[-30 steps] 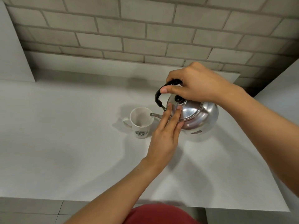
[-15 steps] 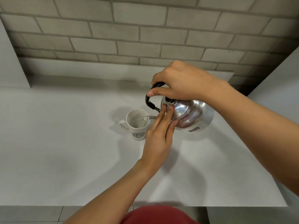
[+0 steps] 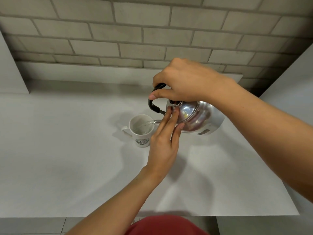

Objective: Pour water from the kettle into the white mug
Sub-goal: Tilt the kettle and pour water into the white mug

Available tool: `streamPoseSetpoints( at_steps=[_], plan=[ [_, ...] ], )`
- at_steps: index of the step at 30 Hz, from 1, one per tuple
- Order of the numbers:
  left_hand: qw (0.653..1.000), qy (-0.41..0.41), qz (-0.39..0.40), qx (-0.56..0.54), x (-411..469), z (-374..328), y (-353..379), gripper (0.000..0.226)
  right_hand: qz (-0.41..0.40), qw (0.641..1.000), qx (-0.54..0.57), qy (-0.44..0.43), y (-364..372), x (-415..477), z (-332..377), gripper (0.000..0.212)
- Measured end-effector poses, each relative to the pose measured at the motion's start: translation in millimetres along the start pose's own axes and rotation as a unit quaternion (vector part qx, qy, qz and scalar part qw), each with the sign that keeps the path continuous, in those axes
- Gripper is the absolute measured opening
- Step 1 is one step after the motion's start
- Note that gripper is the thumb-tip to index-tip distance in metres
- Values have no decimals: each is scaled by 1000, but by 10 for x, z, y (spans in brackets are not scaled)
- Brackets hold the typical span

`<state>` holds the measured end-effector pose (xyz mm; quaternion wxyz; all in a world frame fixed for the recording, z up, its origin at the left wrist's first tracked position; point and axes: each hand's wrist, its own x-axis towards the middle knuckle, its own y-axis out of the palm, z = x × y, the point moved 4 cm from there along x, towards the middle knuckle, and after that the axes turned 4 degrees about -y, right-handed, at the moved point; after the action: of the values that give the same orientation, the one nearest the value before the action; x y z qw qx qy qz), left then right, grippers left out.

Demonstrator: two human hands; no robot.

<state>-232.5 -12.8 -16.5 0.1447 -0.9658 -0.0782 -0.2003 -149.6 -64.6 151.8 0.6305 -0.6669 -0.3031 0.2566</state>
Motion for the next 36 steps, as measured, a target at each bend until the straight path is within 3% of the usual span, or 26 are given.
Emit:
streamPoseSetpoints(
  at_steps=[36],
  plan=[
    [998,4,-22,-55,1,-115,14,47,30,998,-44,-21,-148,86,82,50]
  ],
)
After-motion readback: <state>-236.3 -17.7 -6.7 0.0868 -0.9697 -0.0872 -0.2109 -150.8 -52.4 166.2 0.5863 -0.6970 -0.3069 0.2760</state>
